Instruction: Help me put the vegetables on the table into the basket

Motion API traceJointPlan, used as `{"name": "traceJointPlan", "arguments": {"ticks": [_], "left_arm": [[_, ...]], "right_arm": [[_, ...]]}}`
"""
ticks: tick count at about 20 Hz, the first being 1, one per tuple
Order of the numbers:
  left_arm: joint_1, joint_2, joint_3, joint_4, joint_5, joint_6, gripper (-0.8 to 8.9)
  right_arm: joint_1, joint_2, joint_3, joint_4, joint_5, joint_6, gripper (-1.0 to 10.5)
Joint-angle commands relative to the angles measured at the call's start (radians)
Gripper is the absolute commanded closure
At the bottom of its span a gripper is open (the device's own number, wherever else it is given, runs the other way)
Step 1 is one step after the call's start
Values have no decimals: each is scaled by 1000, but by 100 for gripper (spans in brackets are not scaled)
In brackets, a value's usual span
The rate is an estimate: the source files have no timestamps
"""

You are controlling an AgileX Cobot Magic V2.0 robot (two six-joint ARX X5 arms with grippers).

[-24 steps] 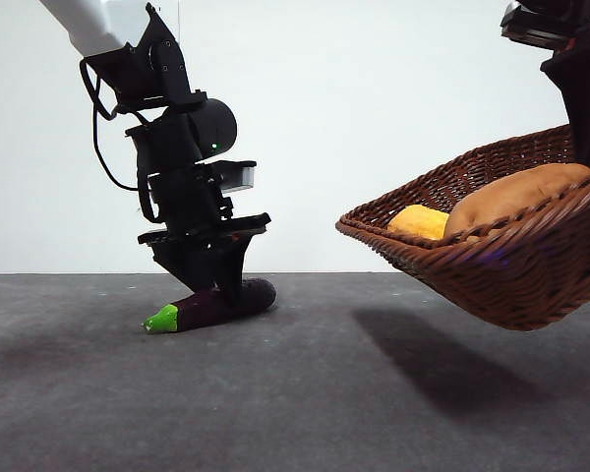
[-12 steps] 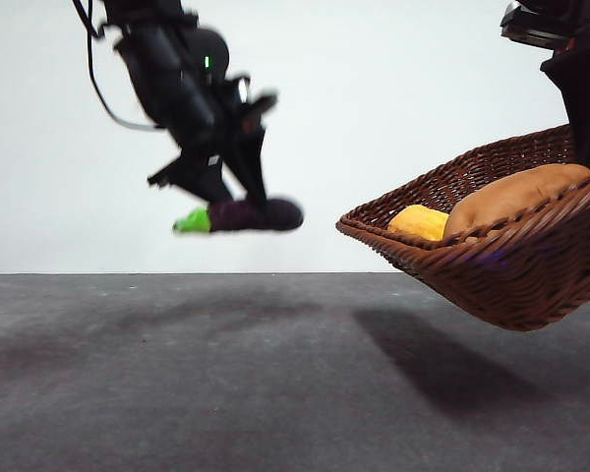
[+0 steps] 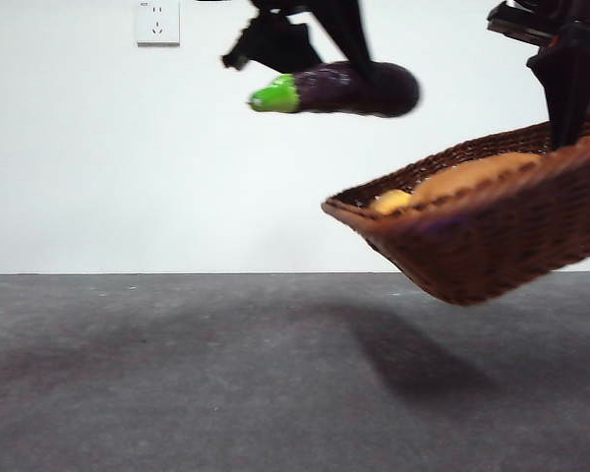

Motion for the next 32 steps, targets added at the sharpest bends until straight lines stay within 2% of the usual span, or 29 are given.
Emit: {"name": "traceJointPlan", "arguments": {"ticks": [1,5,6,8,10,13,14,15,16,18,23,24,25,26,28,29,32], "left_arm": [[-29,32,-6,36,-11,-89,813],[-50,37,-6,133,-16,-180,794],[-50,38,-6,140,-27,-190,753],[-50,40,-6,148,-29,-195,547],[-50,45,-6,153,-30,-195,428],[-50,46,-6,195,-57,-220,425],[-50,46,-6,212,-62,-228,396],[-48,46,-6,223,-63,-239,315],[-43,46,-6,222,-62,-239,301],[-31,42,-6,177,-58,-211,302],[-6,-42,-6,-41,-80,-14,343],[-6,-76,-6,-78,-82,21,478],[-12,-113,-6,-116,-82,50,695],[-21,-153,-6,-162,-100,76,832],[-43,-238,-6,-263,-201,76,818],[-58,-290,-8,-264,-227,60,818],[-124,-416,-8,-264,-227,-3,818]], "right_arm": [[1,3,-2,11,-40,9,963],[1,3,-2,14,-92,5,963],[1,3,-2,13,-95,4,963],[1,3,-2,13,-112,-3,963],[1,3,-2,16,-130,-5,963],[1,3,-2,16,-133,-6,963],[1,3,-2,16,-133,-6,963],[1,3,-2,16,-133,-5,963],[1,3,-2,17,-133,-5,963],[0,3,-2,32,-131,-6,963],[-26,40,-3,102,-106,-22,963],[-36,60,-3,116,-107,-25,963],[-52,86,-3,138,-108,-34,963],[-69,111,-3,162,-114,-58,963],[-107,160,0,194,-121,-87,963],[-131,192,8,204,-146,-105,963],[-185,303,61,203,-229,-130,963]]}}
